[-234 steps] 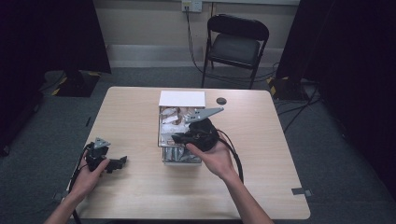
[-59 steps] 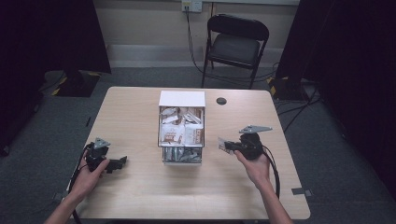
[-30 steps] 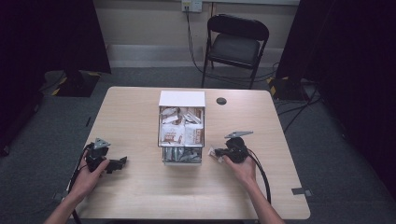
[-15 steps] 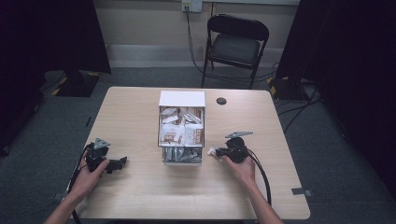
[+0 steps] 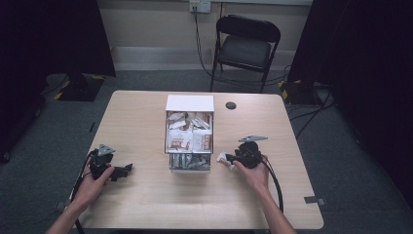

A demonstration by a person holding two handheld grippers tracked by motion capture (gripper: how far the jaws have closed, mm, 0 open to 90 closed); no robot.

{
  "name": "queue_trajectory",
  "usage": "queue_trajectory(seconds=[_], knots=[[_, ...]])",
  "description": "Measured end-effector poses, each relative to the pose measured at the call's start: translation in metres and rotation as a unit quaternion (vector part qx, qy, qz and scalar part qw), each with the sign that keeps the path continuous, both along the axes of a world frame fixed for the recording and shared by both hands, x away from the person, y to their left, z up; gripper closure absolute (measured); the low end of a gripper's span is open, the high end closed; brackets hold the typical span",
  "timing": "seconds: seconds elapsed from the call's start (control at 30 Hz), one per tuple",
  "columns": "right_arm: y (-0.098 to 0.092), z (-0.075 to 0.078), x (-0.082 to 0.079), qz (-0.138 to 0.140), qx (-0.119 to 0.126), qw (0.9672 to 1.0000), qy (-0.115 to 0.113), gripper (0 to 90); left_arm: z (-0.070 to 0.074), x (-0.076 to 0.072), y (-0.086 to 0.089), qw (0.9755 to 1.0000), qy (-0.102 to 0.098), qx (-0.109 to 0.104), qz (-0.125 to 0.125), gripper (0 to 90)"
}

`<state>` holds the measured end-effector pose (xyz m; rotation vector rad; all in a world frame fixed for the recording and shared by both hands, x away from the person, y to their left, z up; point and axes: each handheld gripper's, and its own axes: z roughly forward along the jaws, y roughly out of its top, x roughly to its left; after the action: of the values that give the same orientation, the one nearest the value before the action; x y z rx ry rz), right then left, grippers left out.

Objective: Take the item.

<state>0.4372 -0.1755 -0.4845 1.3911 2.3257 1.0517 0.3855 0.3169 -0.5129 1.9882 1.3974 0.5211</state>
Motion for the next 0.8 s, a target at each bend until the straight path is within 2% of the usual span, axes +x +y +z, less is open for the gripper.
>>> queue_trajectory(seconds=[0.07, 0.23, 0.33, 0.47, 0.6, 0.67, 0.8], knots=[[-0.001, 0.001, 0.000, 0.000, 0.008, 1.0000, -0.003, 47.1, 0.000, 0.000, 0.000, 1.0000, 0.000, 0.000, 0.000, 0.0], [-0.001, 0.003, 0.000, 0.006, 0.022, 0.9997, 0.007, 36.9, 0.000, 0.000, 0.000, 1.0000, 0.000, -0.001, 0.000, 0.0], [-0.002, 0.011, -0.002, 0.003, 0.034, 0.9994, -0.002, 29.0, 0.000, 0.000, 0.000, 1.0000, 0.000, 0.000, 0.000, 0.0], [-0.005, 0.020, -0.006, -0.008, 0.038, 0.9991, -0.014, 18.0, 0.000, 0.000, 0.000, 1.0000, 0.000, 0.000, 0.000, 0.0], [-0.011, 0.028, -0.010, -0.018, 0.046, 0.9984, -0.026, 15.0, 0.000, 0.000, 0.000, 1.0000, 0.000, 0.000, 0.000, 0.0], [-0.014, 0.033, -0.013, -0.025, 0.040, 0.9983, -0.033, 15.1, 0.000, 0.000, 0.000, 1.0000, 0.000, 0.000, 0.000, 0.0], [-0.021, 0.040, -0.018, -0.030, 0.041, 0.9981, -0.035, 15.1, 0.000, 0.000, 0.000, 1.0000, 0.000, 0.000, 0.000, 0.0]])
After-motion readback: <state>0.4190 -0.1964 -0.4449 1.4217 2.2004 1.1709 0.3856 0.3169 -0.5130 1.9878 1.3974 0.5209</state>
